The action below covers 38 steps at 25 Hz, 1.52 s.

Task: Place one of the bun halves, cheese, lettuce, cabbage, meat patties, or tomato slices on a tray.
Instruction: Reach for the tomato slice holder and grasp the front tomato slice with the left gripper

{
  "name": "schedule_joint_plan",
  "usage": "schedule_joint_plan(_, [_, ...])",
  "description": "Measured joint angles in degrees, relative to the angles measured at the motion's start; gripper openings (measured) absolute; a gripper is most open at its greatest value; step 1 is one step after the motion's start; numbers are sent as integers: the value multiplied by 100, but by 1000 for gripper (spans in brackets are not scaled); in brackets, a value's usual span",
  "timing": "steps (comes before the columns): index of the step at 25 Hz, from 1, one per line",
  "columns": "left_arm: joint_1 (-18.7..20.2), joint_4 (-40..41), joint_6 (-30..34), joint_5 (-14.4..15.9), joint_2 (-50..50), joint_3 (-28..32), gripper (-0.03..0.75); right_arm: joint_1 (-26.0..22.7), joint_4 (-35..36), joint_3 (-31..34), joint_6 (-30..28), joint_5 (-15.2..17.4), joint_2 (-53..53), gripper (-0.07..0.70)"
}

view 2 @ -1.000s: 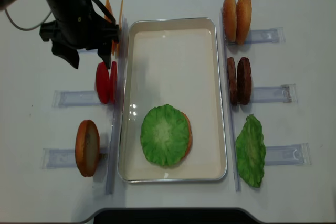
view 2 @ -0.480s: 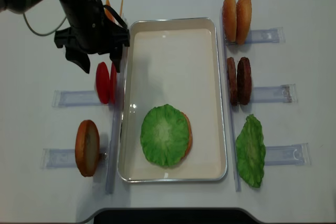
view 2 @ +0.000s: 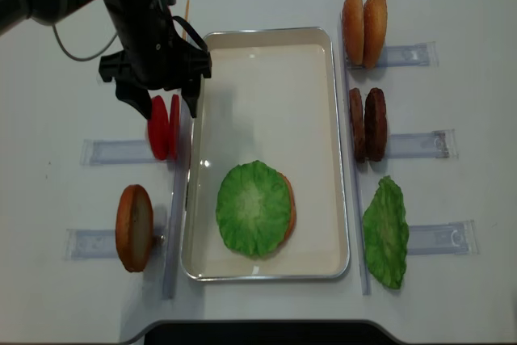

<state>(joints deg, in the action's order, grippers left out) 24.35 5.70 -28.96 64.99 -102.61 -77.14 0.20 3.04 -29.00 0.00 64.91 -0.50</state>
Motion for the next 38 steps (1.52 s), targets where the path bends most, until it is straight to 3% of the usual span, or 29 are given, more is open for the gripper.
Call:
schedule_joint_plan(20, [0,-96,-5,-435,0,-6,591,0,0,0,0,0,0,482])
schedule_joint_plan(38, [0,36,126,-306,-369,-6,591,0,0,0,0,0,0,482])
